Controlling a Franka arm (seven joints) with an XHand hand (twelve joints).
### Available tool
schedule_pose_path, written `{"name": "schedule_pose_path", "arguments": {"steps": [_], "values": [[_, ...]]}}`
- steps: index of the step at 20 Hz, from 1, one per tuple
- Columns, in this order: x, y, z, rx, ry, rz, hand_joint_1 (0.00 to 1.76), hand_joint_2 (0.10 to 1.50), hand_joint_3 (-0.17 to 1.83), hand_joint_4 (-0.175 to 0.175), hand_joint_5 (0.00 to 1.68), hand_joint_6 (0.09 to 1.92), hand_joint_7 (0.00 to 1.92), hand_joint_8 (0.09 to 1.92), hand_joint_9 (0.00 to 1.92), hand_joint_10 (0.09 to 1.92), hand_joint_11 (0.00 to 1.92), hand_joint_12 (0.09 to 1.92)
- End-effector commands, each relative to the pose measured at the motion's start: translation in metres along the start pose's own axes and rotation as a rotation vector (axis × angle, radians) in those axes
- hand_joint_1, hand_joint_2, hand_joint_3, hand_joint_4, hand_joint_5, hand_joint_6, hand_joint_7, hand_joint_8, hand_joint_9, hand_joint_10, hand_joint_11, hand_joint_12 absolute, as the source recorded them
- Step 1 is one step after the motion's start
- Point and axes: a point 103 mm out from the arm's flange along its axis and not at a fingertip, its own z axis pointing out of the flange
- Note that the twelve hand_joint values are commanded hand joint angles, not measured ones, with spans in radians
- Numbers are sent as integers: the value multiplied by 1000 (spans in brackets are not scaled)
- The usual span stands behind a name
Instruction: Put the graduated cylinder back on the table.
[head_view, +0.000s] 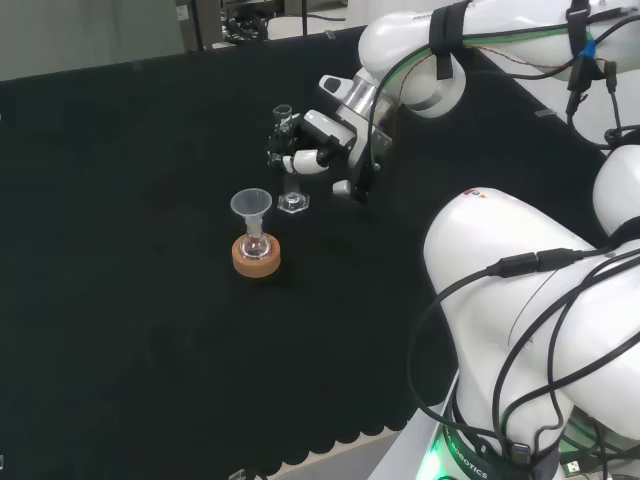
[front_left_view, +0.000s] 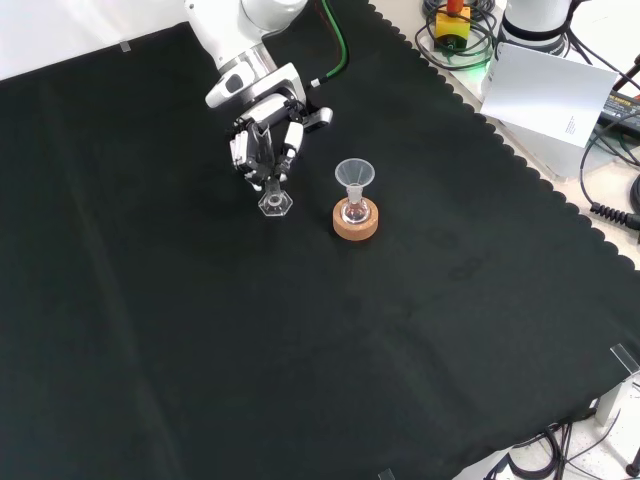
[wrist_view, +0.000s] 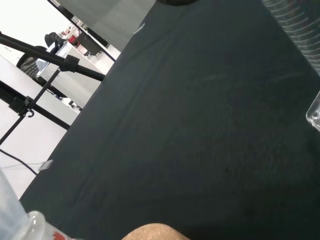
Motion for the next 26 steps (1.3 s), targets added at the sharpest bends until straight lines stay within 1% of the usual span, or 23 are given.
{"name": "schedule_pose_path", "arguments": {"steps": [1,3,4,6,8,10,12,14,17,21,26], "values": [[-1,0,6,17,24,4,1143,1185,-1,-175,845,1196,887,750,1313,87,1079,849],[-2,-1,6,26,42,4,1137,1182,-2,-175,850,1187,889,686,1307,87,1084,852],[-2,-1,7,23,28,11,1135,1182,-2,-175,850,1186,878,671,1297,87,1086,854],[-2,-2,7,24,18,10,1183,1150,-28,-121,817,922,826,647,1268,87,1071,874],[-2,-2,6,25,19,6,1161,1121,-82,-81,800,747,765,624,1221,87,967,948],[-2,-3,4,26,18,0,1120,1106,-147,-56,777,677,714,614,1162,87,833,1052],[-2,-4,3,28,20,-5,1095,1094,-169,-44,765,653,687,611,1129,87,757,1109],[-6,-6,-1,33,21,-9,1081,1085,-175,-39,759,643,674,611,1111,87,713,1142],[-7,-7,-2,33,16,-3,1070,1074,-175,-35,750,636,664,609,1094,87,682,1162],[-3,-3,-2,41,2,10,1053,1060,-175,-34,720,627,642,605,1069,87,639,1185],[1,0,-5,38,-7,26,1013,1020,-175,-44,580,608,536,615,968,87,505,1255]]}}
